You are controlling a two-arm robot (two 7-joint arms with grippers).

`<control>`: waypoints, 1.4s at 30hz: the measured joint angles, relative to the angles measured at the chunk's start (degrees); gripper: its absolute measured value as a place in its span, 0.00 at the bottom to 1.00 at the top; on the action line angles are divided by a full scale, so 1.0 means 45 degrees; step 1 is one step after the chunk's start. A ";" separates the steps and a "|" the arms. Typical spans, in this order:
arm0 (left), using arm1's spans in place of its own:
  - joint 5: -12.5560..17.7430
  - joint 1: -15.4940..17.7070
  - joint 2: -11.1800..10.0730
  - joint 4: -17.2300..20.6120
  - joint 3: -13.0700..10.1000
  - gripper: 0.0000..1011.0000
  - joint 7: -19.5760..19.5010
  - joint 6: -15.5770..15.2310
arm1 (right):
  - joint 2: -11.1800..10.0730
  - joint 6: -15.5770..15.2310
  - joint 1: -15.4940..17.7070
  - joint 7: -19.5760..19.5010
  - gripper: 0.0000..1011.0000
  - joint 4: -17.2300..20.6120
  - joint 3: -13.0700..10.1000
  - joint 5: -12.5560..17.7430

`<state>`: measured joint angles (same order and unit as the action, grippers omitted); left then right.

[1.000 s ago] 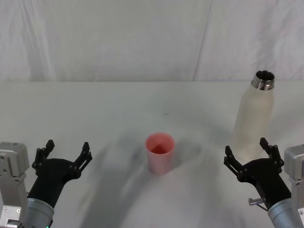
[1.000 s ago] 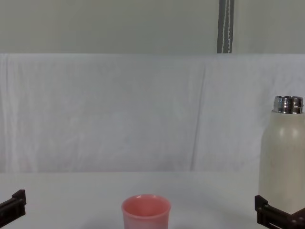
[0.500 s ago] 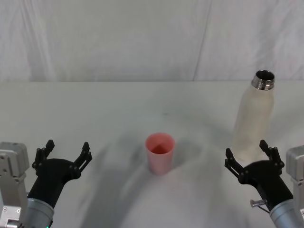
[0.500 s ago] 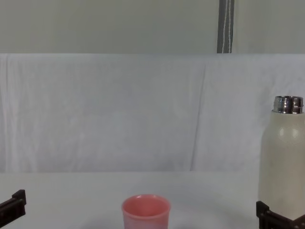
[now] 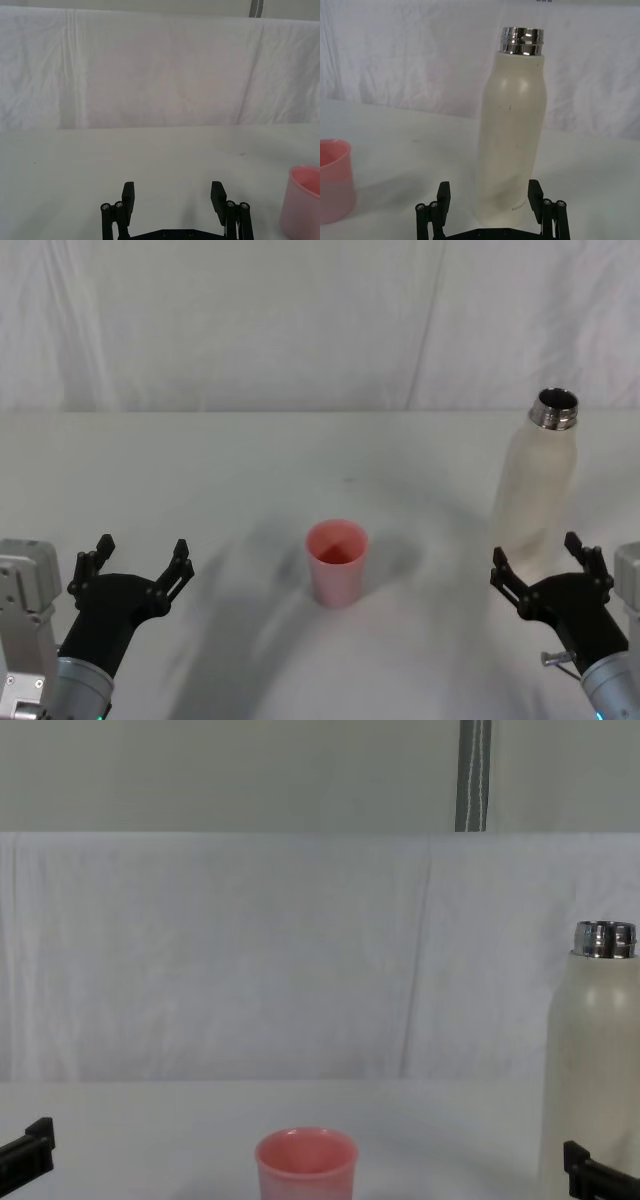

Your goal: Grasp the thermos with one hand and pour water into the cup lid.

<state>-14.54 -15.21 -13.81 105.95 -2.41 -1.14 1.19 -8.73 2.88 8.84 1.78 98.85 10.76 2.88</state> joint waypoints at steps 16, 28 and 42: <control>0.0000 0.0000 0.0001 0.0000 0.0000 0.99 0.0000 0.0000 | 0.0338 0.0005 -0.1062 0.0675 0.99 -0.0799 -0.0710 -0.0056; 0.0000 0.0000 0.0001 0.0000 0.0000 0.99 0.0001 0.0000 | 0.0597 0.0068 -0.1672 0.1055 0.99 -0.1478 -0.0917 0.0233; 0.0000 -0.0001 0.0000 0.0000 0.0000 0.99 0.0000 0.0001 | 0.0729 0.0154 -0.2300 0.1201 0.99 -0.2343 -0.0914 0.0340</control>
<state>-14.54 -15.21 -13.81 105.95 -2.41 -1.14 1.19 -5.45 3.57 -1.51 7.19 88.31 6.65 4.42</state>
